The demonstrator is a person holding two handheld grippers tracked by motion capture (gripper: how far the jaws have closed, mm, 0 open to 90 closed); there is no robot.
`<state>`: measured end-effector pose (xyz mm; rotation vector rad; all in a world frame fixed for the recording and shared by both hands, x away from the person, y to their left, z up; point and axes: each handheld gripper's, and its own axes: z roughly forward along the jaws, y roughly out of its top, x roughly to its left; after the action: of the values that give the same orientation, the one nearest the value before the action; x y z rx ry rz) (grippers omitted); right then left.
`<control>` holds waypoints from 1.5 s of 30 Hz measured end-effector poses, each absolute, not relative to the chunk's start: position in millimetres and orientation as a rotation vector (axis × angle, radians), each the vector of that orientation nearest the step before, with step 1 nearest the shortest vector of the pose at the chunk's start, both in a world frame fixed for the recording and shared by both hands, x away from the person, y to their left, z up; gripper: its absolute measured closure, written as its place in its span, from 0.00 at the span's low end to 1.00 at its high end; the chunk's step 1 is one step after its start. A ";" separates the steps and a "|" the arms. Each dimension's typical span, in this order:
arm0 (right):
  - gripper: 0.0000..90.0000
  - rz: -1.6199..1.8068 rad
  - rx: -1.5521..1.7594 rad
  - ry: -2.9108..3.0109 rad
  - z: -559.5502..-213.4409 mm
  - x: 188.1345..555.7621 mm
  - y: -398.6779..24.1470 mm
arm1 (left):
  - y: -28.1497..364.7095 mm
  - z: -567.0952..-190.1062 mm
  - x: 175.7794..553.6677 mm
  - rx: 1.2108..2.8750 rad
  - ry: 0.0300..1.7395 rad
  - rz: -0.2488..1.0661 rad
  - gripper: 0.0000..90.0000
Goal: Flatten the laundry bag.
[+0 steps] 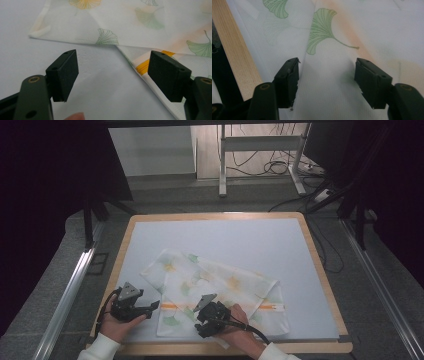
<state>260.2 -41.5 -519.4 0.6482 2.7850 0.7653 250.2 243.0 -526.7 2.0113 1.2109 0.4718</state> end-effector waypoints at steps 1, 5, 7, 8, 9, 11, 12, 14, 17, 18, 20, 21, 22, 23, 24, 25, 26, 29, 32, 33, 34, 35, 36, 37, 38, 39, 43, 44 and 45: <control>0.44 0.769 0.648 2.784 -519.4 261.0 -41.9 | 242.9 -526.8 250.3 2.013 1.210 0.472 0.27; 0.50 0.765 0.660 2.782 -518.4 262.9 -43.0 | 243.2 -526.7 250.3 2.016 1.208 0.470 0.27; 0.56 0.766 0.656 2.782 -517.8 264.1 -43.8 | 243.3 -526.8 250.2 2.014 1.209 0.471 0.27; 0.59 0.766 0.665 2.780 -517.6 264.4 -44.0 | 243.4 -526.8 250.2 2.014 1.209 0.472 0.27; 0.61 0.767 0.666 2.778 -517.4 265.1 -44.4 | 243.5 -526.7 250.2 2.015 1.209 0.473 0.27; 0.66 0.771 0.661 2.781 -517.0 265.8 -45.1 | 243.5 -526.8 250.3 2.016 1.209 0.473 0.27; 0.72 0.772 0.663 2.783 -516.7 266.4 -45.6 | 243.5 -526.8 250.3 2.015 1.209 0.475 0.27; 0.75 0.775 0.661 2.780 -516.7 266.9 -45.9 | 243.7 -526.6 250.1 2.014 1.207 0.475 0.27; 0.85 0.772 0.659 2.779 -516.4 267.9 -47.1 | 244.0 -526.8 250.6 2.013 1.207 0.474 0.27; 0.88 0.775 0.658 2.776 -516.4 268.7 -47.4 | 244.1 -526.8 250.7 2.013 1.207 0.477 0.27; 0.91 0.770 0.664 2.771 -516.4 269.5 -47.9 | 244.3 -526.5 250.2 2.012 1.204 0.481 0.27; 0.92 0.772 0.665 2.769 -516.4 270.4 -48.2 | 244.4 -526.1 249.8 2.011 1.200 0.474 0.27; 0.94 0.774 0.670 2.768 -516.4 271.1 -48.8 | 244.5 -525.4 249.4 2.014 1.194 0.463 0.28; 0.95 0.775 0.680 2.763 -516.1 272.8 -50.1 | 244.2 -525.0 249.0 2.014 1.192 0.465 0.29; 0.95 0.775 0.680 2.763 -516.1 272.8 -50.1 | 243.8 -524.5 248.5 2.013 1.187 0.470 0.29; 0.96 0.784 0.686 2.763 -516.1 273.8 -51.1 | 243.3 -523.9 247.9 2.013 1.186 0.472 0.29; 0.97 0.790 0.695 2.763 -515.5 274.6 -52.0 | 242.8 -523.6 247.4 2.012 1.182 0.474 0.29; 0.98 0.822 0.691 2.751 -512.2 275.8 -54.2 | 242.1 -523.7 247.6 2.013 1.178 0.478 0.29; 0.98 0.853 0.682 2.741 -507.1 276.1 -55.7 | 242.5 -524.0 248.0 2.013 1.180 0.477 0.28; 0.98 0.853 0.682 2.741 -507.1 276.1 -55.7 | 242.6 -523.9 247.8 2.011 1.181 0.480 0.28; 0.98 0.858 0.680 2.739 -505.0 276.6 -56.2 | 242.7 -523.7 247.5 2.009 1.181 0.482 0.28; 0.98 0.871 0.678 2.734 -502.7 277.4 -56.5 | 242.7 -523.5 247.2 2.007 1.182 0.483 0.28; 0.98 0.903 0.682 2.718 -494.8 280.5 -58.4 | 242.6 -523.4 247.0 2.003 1.183 0.484 0.28; 0.98 0.903 0.682 2.718 -494.8 280.5 -58.4 | 242.6 -523.4 247.0 2.003 1.183 0.484 0.28; 0.98 0.929 0.686 2.701 -488.0 283.6 -60.4 | 242.4 -523.7 247.3 2.006 1.183 0.482 0.28; 0.98 0.929 0.686 2.701 -488.0 283.6 -60.4 | 242.4 -523.7 247.3 2.006 1.183 0.482 0.28; 0.98 0.979 0.693 2.667 -475.1 291.6 -65.3 | 241.7 -524.6 248.0 2.006 1.185 0.478 0.28; 0.98 0.998 0.703 2.652 -469.8 296.3 -68.8 | 241.5 -525.1 248.2 2.005 1.186 0.478 0.28; 0.98 1.004 0.708 2.648 -468.2 297.7 -69.9 | 241.5 -525.1 248.2 2.005 1.186 0.478 0.28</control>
<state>297.7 -69.9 -468.2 0.7078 2.6478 1.0043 248.2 241.5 -525.1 2.0051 1.1860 0.4784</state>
